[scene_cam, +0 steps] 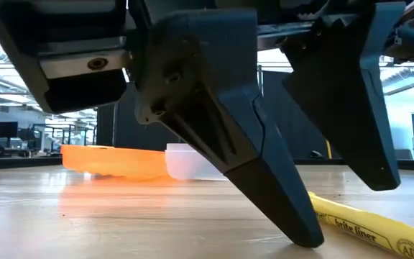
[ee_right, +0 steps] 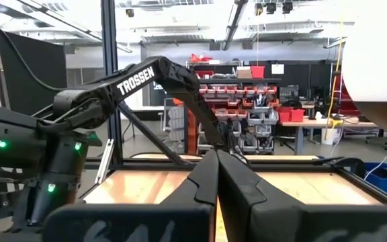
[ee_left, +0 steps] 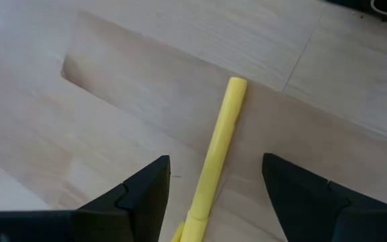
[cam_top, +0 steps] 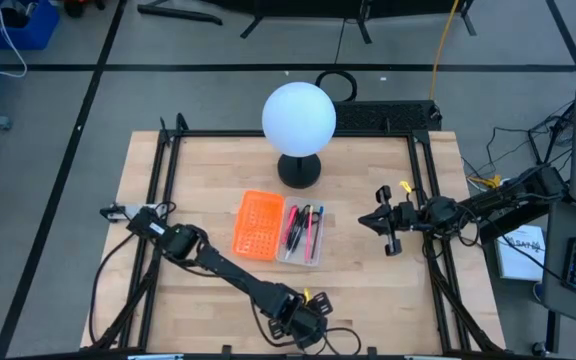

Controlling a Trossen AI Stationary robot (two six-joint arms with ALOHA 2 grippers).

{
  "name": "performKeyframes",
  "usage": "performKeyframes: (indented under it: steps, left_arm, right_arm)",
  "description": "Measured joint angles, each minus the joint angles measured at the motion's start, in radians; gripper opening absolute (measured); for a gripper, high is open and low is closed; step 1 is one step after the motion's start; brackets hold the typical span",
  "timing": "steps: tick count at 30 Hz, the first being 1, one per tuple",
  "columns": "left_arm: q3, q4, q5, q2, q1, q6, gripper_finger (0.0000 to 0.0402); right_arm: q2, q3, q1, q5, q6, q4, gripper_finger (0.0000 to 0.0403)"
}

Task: Pick & place school supplies into a supply box
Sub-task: Put the yellow pen into the supply box

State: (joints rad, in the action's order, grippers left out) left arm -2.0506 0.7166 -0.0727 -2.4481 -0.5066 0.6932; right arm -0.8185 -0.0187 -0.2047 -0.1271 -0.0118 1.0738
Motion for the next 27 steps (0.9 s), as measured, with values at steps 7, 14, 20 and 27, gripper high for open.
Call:
performKeyframes:
  steps: [7, 14, 20, 27]
  left_arm:
    - [0.000, 0.000, 0.106, -0.002, 0.022, -0.034, 0.0243]
    - [-0.005, 0.035, 0.199, -0.028, 0.031, -0.049, 0.0243]
    - [-0.005, 0.068, 0.213, -0.045, 0.042, -0.090, 0.0229]
    - [-0.003, 0.097, 0.219, -0.046, 0.041, -0.093, 0.0116]
  right_arm:
    - [0.000, 0.000, 0.000, 0.000, 0.004, -0.001, 0.0000]
    - [0.000, 0.000, 0.000, -0.001, 0.000, -0.009, 0.0000]
    - [-0.001, -0.001, 0.000, -0.002, -0.009, -0.017, 0.0000]
    - [-0.001, -0.001, 0.000, -0.002, -0.027, -0.017, 0.0000]
